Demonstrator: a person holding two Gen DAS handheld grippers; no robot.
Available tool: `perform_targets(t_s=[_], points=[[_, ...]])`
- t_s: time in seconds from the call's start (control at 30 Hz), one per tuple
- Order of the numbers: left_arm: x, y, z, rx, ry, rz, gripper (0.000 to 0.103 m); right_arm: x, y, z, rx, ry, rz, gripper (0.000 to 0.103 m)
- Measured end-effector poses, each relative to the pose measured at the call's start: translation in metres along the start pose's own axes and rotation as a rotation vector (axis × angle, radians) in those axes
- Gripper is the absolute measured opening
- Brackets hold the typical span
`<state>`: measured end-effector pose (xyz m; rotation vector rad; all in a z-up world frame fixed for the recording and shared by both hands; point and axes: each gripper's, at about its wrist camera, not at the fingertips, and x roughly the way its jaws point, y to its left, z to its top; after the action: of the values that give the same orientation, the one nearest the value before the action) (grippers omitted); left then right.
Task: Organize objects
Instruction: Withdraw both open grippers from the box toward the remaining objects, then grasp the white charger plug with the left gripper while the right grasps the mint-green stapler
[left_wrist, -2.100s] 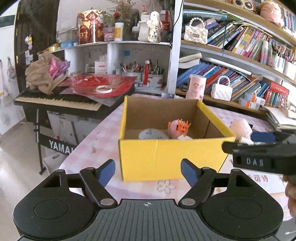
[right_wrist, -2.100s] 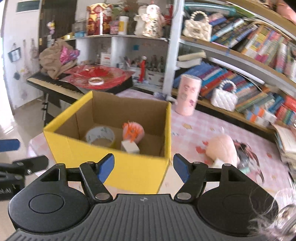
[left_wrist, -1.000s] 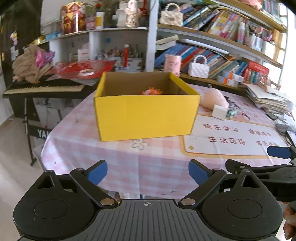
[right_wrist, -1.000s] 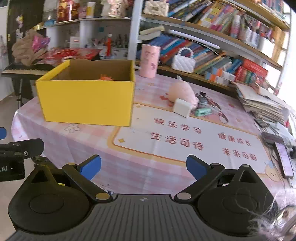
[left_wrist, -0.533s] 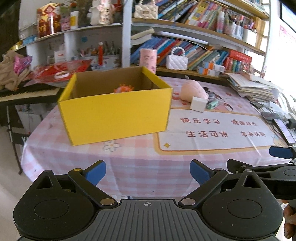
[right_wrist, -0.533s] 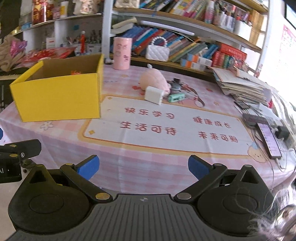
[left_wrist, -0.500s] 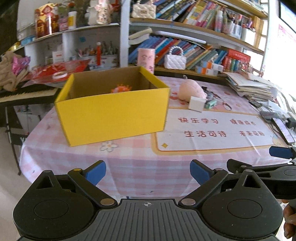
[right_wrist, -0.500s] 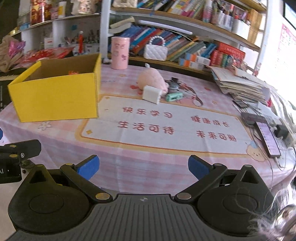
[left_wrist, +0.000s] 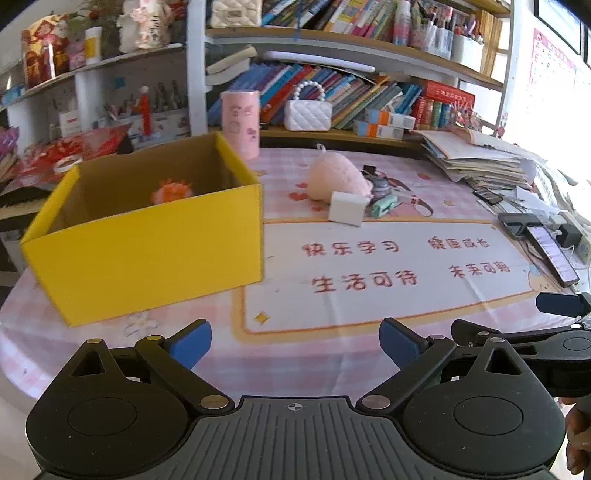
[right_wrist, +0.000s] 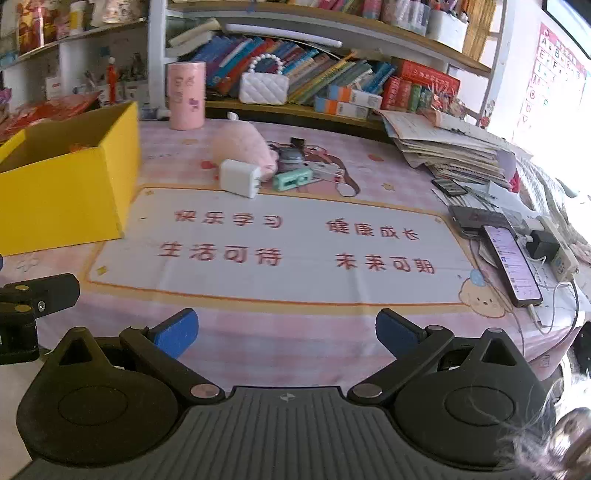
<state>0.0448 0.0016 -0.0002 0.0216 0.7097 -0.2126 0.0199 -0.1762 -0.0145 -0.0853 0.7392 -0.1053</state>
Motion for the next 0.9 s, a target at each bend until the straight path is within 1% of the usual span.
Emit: perform_targets(t_s=[0.2, 0.47, 0.73, 0.9], points=[[0.024, -0.019, 0.017, 0.007, 0.006, -0.007, 0.099, 0.024, -0.025, 0.015, 0.011, 0.022, -0.005, 0.103], [0.056, -0.041, 0.04, -0.002, 0.014, 0.011, 0.099, 0.053, -0.051, 0.04, 0.001, 0.014, 0.021, 0.103], [0.082, -0.06, 0.059, -0.052, 0.031, 0.037, 0.099, 0.081, -0.075, 0.061, -0.024, 0.006, 0.093, 0.1], [0.097, -0.07, 0.068, -0.076, 0.032, 0.041, 0.099, 0.101, -0.088, 0.072, -0.03, 0.009, 0.146, 0.092]])
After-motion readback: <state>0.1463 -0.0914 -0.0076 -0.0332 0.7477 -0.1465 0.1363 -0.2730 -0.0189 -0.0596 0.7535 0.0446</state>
